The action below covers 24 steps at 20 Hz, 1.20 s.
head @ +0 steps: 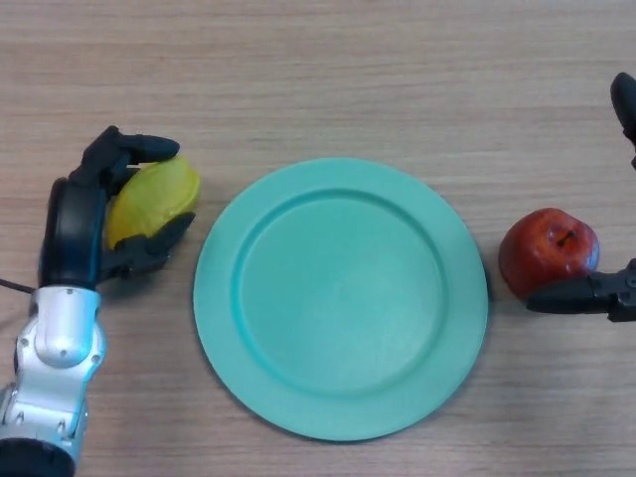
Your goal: Pick up the yellow starfruit and place it on the plate
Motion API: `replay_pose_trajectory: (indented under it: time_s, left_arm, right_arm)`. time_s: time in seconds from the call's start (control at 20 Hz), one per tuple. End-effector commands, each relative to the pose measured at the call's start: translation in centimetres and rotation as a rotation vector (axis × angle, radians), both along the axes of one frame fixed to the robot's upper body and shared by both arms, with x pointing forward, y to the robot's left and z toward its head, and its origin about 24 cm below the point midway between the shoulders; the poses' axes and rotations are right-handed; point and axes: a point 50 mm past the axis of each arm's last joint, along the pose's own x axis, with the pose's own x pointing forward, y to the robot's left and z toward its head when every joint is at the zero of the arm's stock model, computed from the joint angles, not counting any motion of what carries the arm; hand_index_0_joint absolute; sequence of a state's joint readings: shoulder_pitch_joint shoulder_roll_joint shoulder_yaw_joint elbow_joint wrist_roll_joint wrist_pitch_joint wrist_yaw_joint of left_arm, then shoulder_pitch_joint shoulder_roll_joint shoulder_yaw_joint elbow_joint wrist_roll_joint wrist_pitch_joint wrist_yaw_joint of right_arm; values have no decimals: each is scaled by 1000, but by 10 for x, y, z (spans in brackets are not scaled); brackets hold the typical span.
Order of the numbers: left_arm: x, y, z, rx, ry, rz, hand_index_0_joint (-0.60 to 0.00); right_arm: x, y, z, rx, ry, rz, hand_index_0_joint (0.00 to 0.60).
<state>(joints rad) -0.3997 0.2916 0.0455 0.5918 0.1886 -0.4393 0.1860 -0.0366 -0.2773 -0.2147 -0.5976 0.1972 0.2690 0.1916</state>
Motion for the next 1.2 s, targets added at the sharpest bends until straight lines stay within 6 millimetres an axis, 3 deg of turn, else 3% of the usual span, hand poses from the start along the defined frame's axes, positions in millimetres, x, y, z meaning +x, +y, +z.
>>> replay_pose_trajectory:
  time_s: [0.05, 0.2, 0.25, 0.4, 0.55, 0.7, 0.95, 1.1, 1.2]
  left_arm:
    - [-6, 19, 57, 40, -256, 11, -600]
    - [-18, 17, 84, 16, -323, -7, -600]
    - [-25, 10, 94, -54, -346, -50, -600]
    - [-35, -24, 100, -284, -280, -229, -600]
    - [-47, -66, 94, -207, -253, -340, -600]
    - [-43, -75, 81, -185, -178, -336, -600]
    - [-33, -86, 41, -153, 120, -407, -600]
    - [-30, -86, 34, -99, 151, -378, -600]
    - [-29, -87, 32, -49, 141, -360, -402]
  right_arm:
    - [-13, -1, 32, -26, -196, 3, 0]
    - [-12, 3, 33, -29, -181, 10, 0]
    - [-12, 5, 33, -29, -179, 17, 0]
    - [-11, 7, 34, -22, -180, 26, 0]
    - [-11, 7, 33, -24, -175, 22, 0]
    - [-11, 8, 33, -24, -177, 24, 0]
    - [-13, 8, 36, -34, -202, 13, 0]
    - [-16, 9, 36, -27, -193, 15, 0]
    - [-17, 10, 37, -25, -189, 18, 0]
